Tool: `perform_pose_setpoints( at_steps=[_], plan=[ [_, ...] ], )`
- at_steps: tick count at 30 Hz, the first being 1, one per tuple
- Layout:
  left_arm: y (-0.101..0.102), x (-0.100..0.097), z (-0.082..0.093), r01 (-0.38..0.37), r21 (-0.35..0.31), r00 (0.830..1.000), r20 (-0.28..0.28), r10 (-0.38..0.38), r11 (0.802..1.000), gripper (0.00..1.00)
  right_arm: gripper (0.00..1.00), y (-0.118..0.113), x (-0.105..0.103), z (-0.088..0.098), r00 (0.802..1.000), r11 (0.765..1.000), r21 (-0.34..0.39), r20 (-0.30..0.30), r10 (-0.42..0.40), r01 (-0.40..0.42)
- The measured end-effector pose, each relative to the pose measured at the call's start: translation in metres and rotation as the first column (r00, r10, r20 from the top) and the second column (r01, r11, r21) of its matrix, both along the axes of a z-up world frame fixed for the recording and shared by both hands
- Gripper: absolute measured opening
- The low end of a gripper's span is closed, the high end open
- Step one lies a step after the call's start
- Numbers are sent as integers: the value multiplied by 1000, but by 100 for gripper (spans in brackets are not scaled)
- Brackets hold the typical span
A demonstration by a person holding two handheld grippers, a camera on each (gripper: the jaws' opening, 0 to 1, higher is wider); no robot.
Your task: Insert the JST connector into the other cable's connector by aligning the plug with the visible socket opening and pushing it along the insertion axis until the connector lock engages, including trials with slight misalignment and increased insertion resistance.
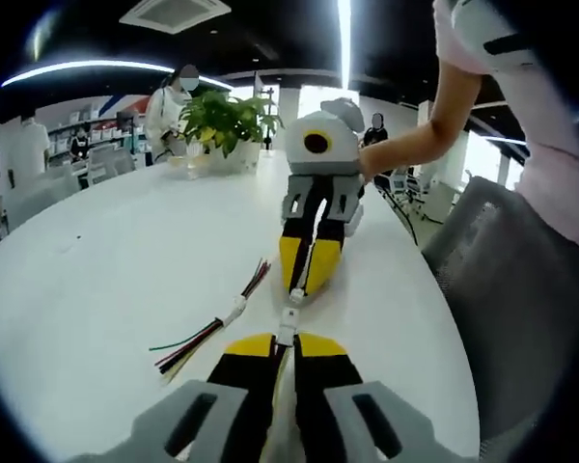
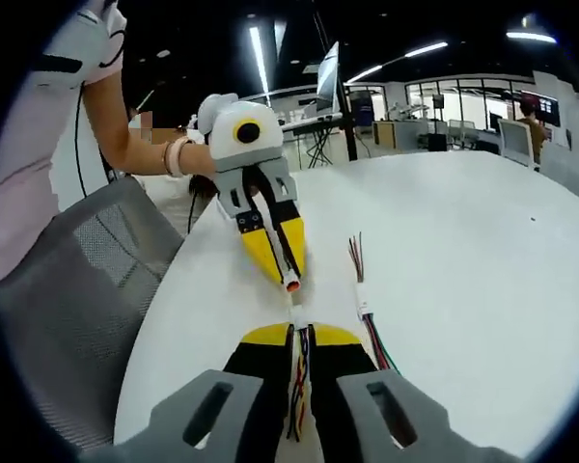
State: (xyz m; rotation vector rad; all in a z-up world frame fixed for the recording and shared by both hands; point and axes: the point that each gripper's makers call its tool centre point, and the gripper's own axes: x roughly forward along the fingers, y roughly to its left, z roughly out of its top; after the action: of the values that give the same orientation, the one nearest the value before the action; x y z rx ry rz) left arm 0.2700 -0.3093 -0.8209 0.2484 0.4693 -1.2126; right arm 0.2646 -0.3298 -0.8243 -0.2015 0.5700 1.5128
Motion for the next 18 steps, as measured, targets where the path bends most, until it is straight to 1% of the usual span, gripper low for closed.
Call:
perform_pose_setpoints(
  at_steps=[4,8,13,18],
  plan=[
    [1,1,-3,3,8,1000,-9,-3,1000,0,3,4,2,0,1000,1000,-14,1,8,-8],
    [0,2,-2,1,0,1000,-15,-1,1000,0,3,6,2,3,1000,1000,-6,-3,15,-15],
    [0,1,-4,10,9,1000,-19,-10,1000,0,3,7,4,3,1000,1000,-9,1,26,-26],
    [-3,1,-4,16,14,1000,-12,-16,1000,0,3,7,3,1,999,999,-16,2,36,-36]
  ],
)
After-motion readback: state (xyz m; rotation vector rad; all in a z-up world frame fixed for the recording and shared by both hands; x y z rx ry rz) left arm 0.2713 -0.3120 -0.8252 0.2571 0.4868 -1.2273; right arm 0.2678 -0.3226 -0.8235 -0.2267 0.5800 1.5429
